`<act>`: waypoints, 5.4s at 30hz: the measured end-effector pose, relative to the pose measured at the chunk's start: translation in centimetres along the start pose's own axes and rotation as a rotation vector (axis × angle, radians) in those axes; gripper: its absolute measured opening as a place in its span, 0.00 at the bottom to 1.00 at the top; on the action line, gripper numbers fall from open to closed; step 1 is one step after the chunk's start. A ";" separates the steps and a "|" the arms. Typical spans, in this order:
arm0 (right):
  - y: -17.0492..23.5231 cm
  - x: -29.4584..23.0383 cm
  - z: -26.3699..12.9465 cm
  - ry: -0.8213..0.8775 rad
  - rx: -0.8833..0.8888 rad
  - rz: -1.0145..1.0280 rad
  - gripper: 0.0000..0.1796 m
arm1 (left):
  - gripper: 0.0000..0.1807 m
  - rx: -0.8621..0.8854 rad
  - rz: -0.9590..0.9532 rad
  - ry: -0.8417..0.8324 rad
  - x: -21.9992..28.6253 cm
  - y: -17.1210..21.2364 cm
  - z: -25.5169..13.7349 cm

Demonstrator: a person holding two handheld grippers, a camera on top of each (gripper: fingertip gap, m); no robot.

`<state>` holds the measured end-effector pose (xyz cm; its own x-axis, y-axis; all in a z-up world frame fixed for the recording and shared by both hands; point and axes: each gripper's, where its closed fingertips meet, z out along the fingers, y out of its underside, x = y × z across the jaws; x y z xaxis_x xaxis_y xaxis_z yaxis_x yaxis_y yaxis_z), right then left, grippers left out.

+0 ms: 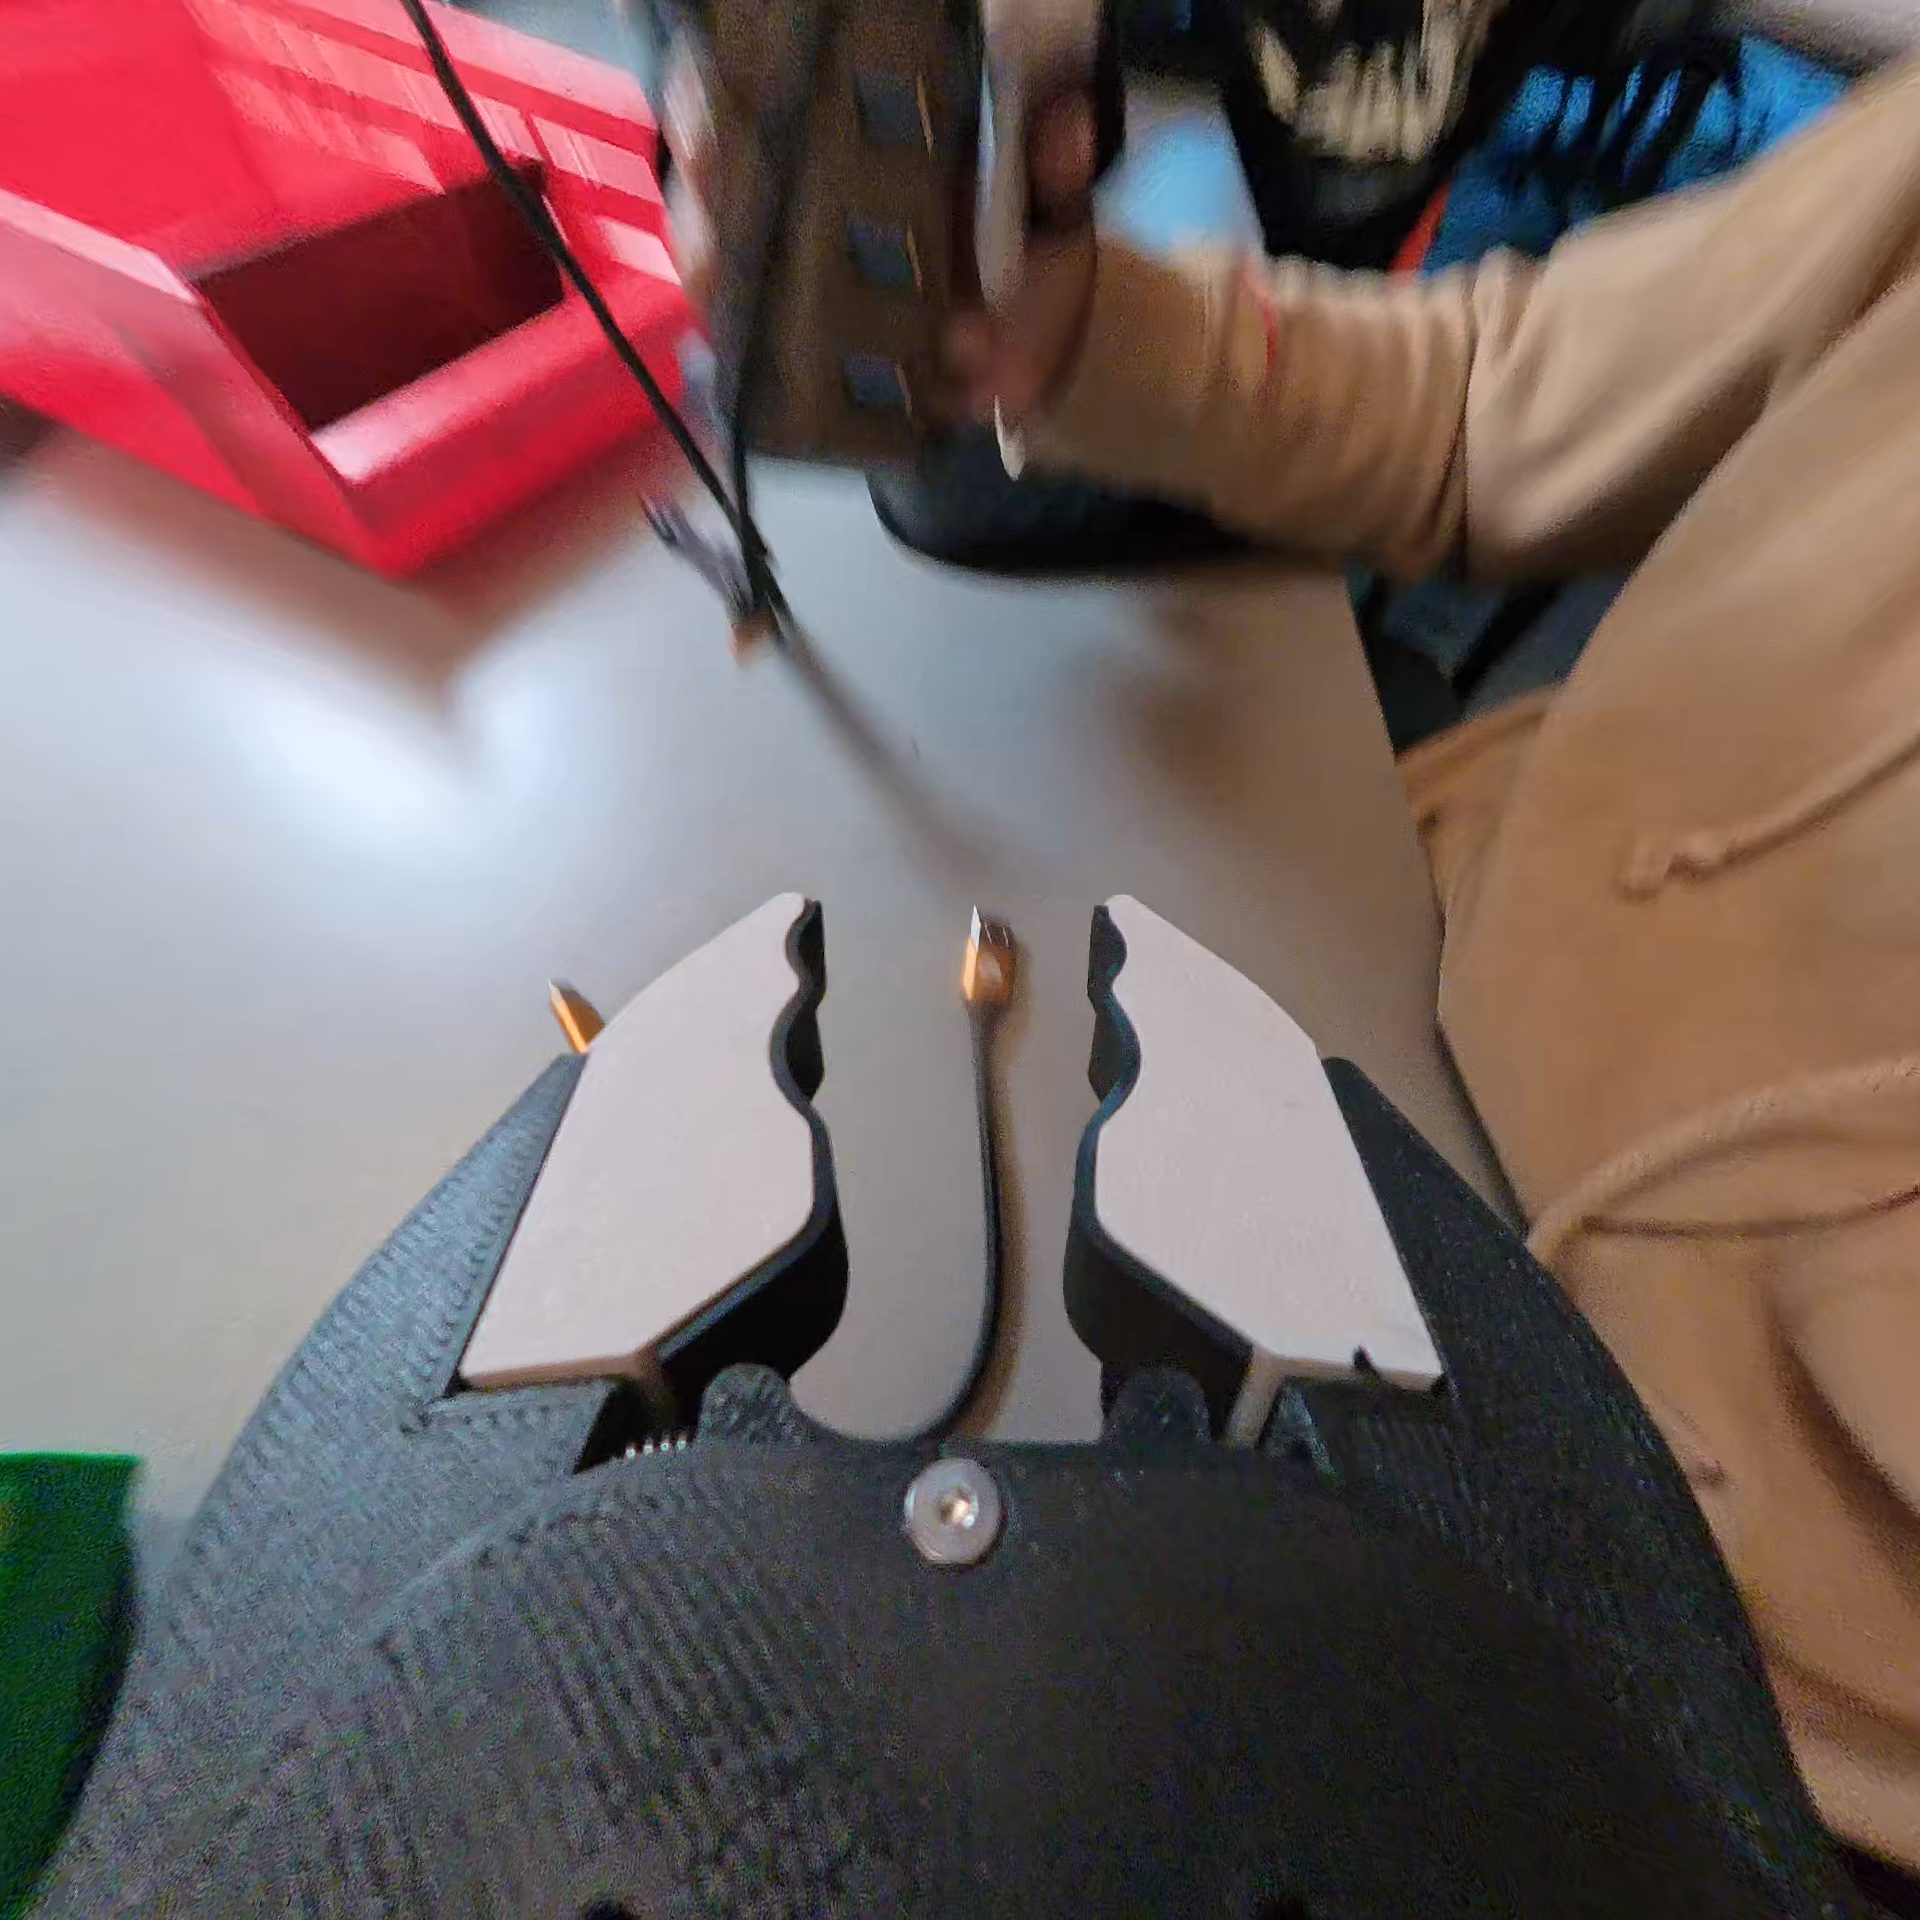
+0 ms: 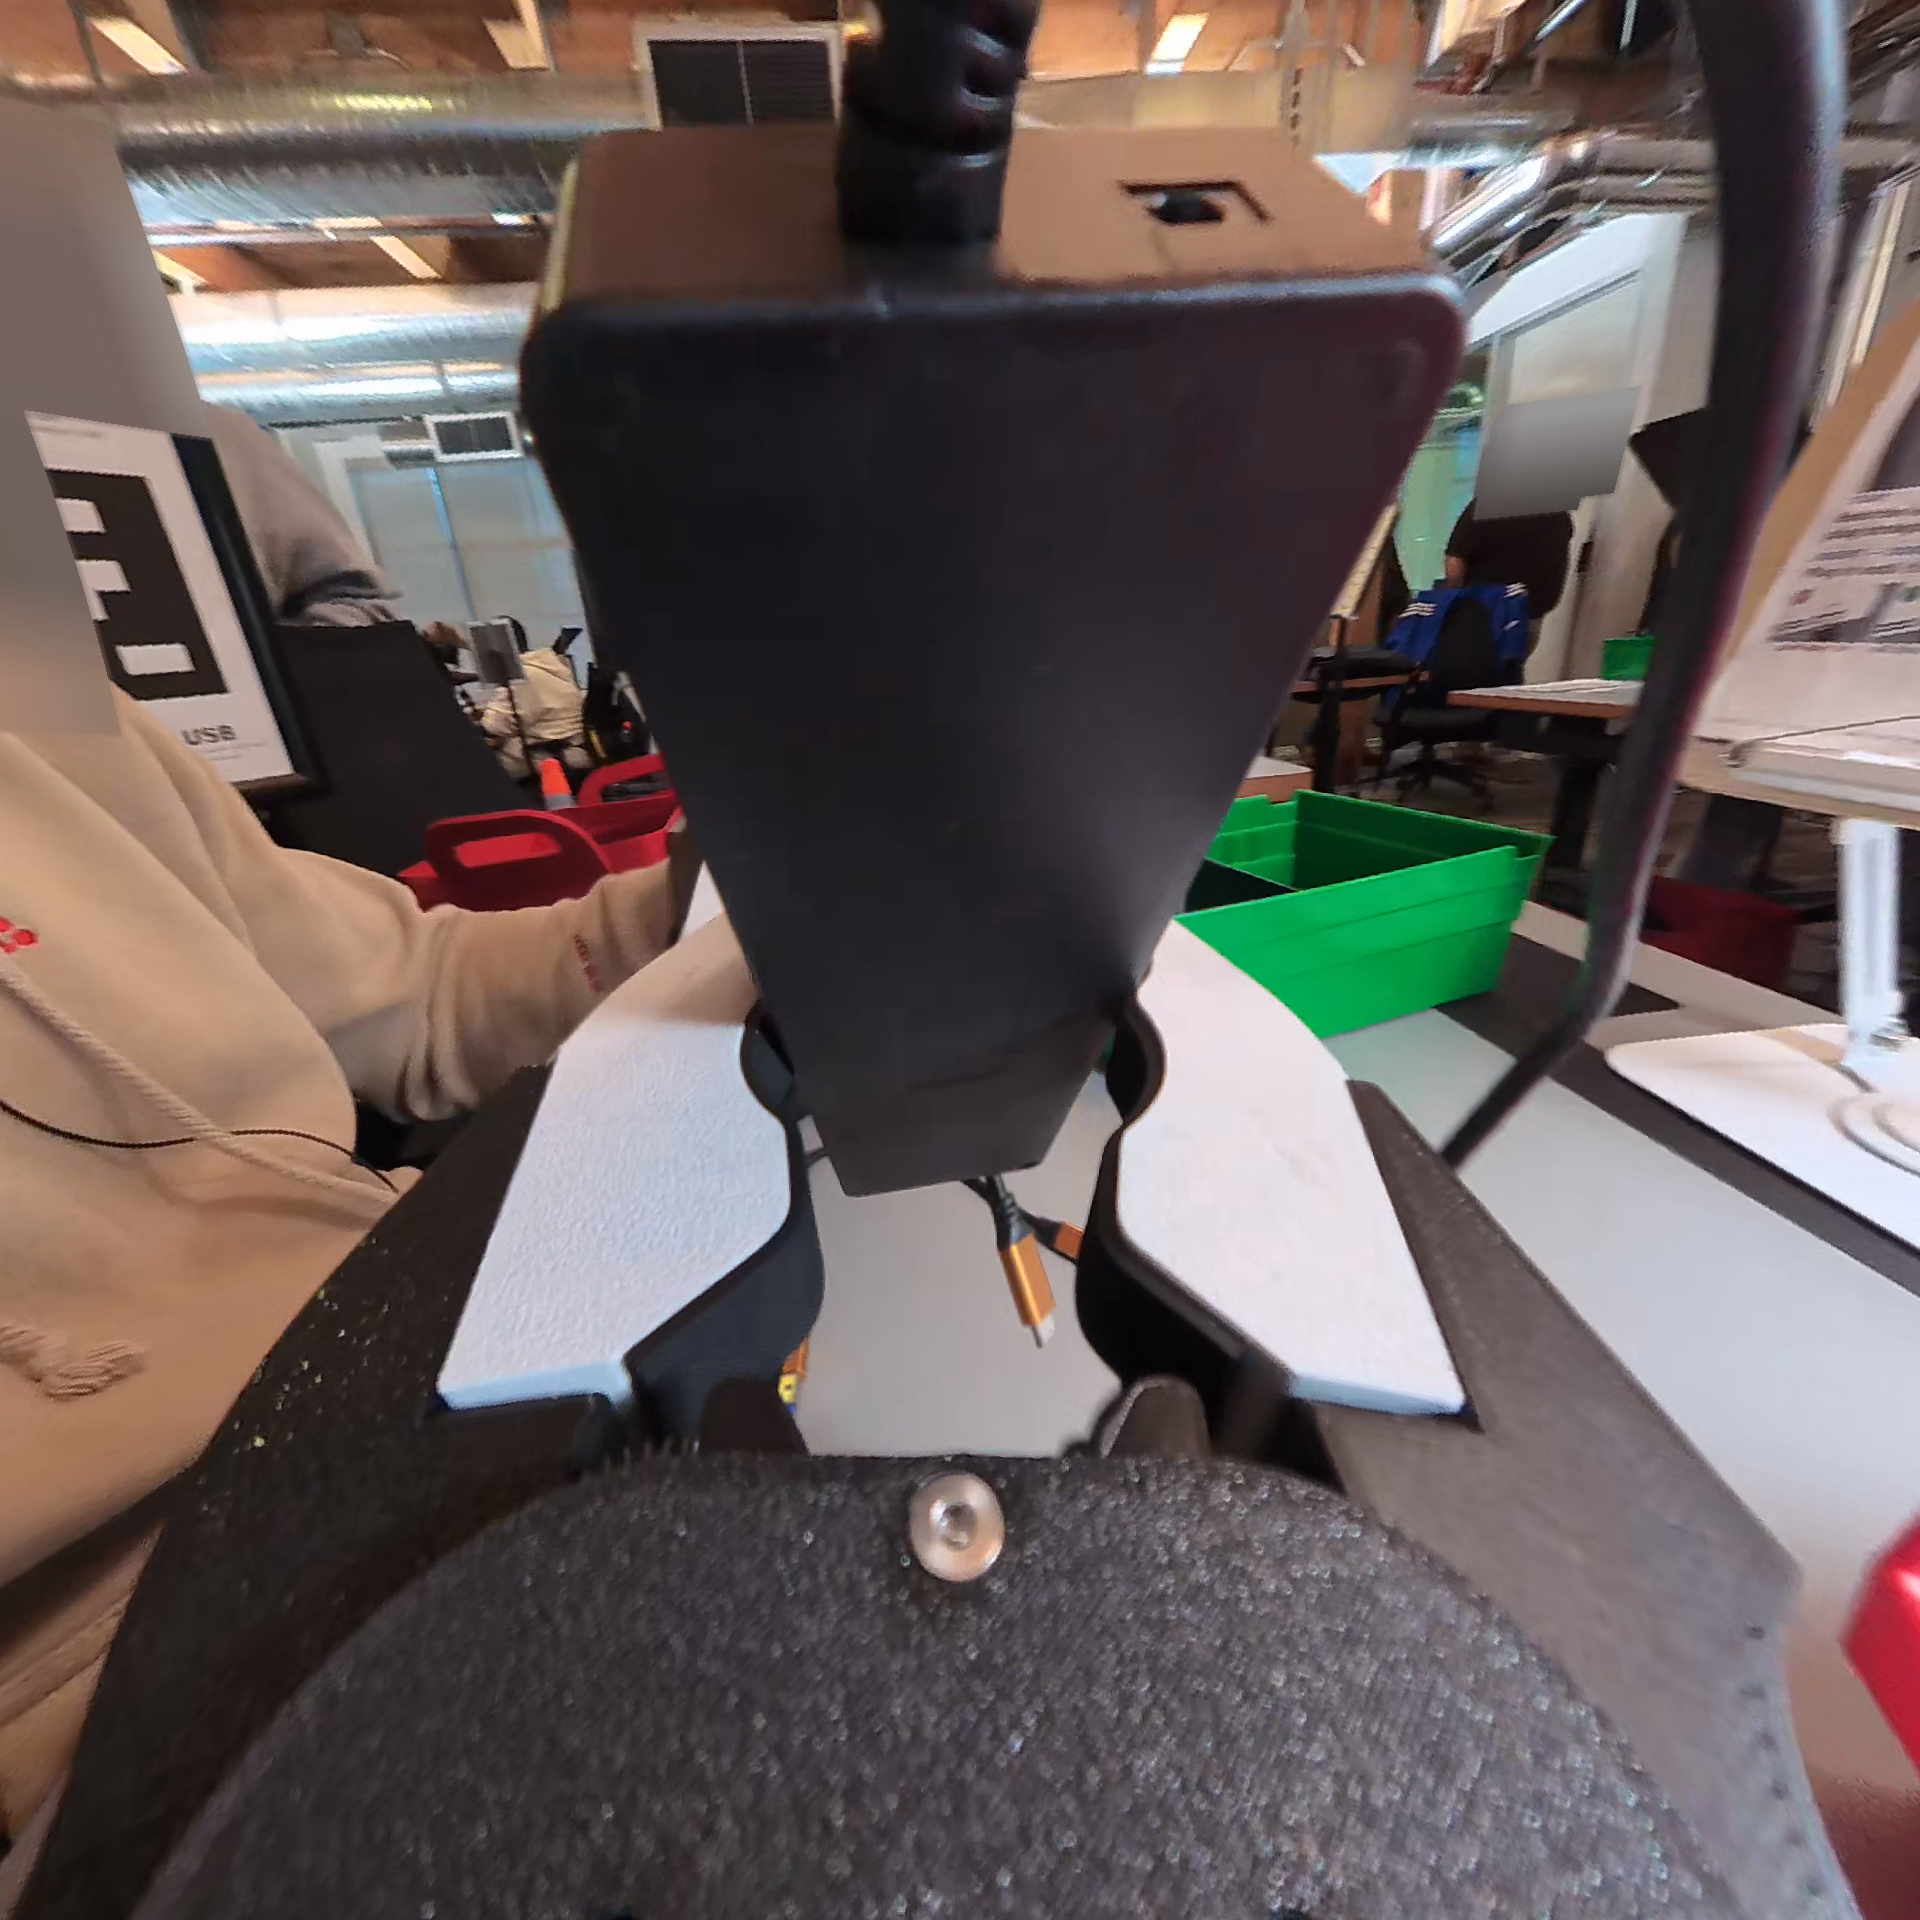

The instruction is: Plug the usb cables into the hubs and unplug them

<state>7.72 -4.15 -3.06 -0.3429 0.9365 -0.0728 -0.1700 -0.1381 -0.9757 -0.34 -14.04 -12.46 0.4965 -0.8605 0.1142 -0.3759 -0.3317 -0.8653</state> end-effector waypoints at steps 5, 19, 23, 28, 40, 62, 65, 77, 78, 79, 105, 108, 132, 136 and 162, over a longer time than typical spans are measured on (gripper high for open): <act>0.0 0.8 -0.6 0.027 0.003 0.013 0.33 | 0.29 -0.328 0.089 0.036 1.8 7.0 5.4; 0.4 0.5 -0.2 0.012 -0.015 0.018 0.33 | 0.02 -0.402 0.106 -0.021 0.7 8.1 6.4; 0.2 0.5 -0.4 0.015 -0.009 0.016 0.34 | 0.03 -0.298 0.081 -0.059 0.0 6.3 5.3; 0.2 0.6 -0.4 0.017 -0.006 0.017 0.33 | 0.02 -0.057 0.003 -0.072 -0.8 2.0 2.0; 1.1 0.2 -0.1 -0.009 -0.058 0.002 0.33 | 0.02 0.180 -0.013 -0.086 -0.6 -5.8 -4.3; 7.8 -1.6 2.2 -0.025 -0.451 -0.184 0.33 | 0.02 -0.492 0.005 -0.019 0.0 -8.8 2.9; 8.2 -1.4 2.1 -0.014 -0.477 -0.192 0.33 | 0.02 -0.501 0.002 -0.014 0.0 -8.9 2.8; 9.2 -1.3 2.3 0.003 -0.554 -0.177 0.33 | 0.02 -0.569 0.022 -0.042 -0.4 -8.2 2.4; 9.3 -1.4 2.3 0.005 -0.567 -0.180 0.33 | 0.02 -0.579 0.022 -0.042 -0.4 -8.1 2.4; 9.4 -1.4 2.3 0.007 -0.580 -0.182 0.33 | 0.02 -0.594 0.027 -0.044 -0.4 -8.0 2.4; 5.1 -2.9 3.6 0.005 -0.374 -0.136 0.34 | 0.02 -0.392 -0.033 0.024 0.8 -9.1 1.8; 4.6 -3.1 4.0 0.027 -0.342 -0.136 0.34 | 0.02 -0.342 -0.020 0.028 1.4 -9.5 2.1; -3.8 -6.7 5.0 -0.322 -0.129 -0.111 0.33 | 0.21 0.302 -0.060 0.220 -0.1 -8.2 -0.3; -6.4 -8.1 7.6 -0.472 -0.058 -0.098 0.34 | 0.31 0.360 -0.028 0.372 1.7 -9.4 2.5; -0.9 -3.0 8.9 -0.002 -0.447 0.031 0.17 | 0.14 0.237 -0.034 -0.060 -0.9 -4.2 -0.3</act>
<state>0.67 -9.66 -0.08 -0.3434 0.9334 -0.1038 0.2562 -0.0132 -0.9665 0.54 -12.00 -8.79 0.5543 -0.8234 0.1216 -0.1680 -0.2537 -0.9526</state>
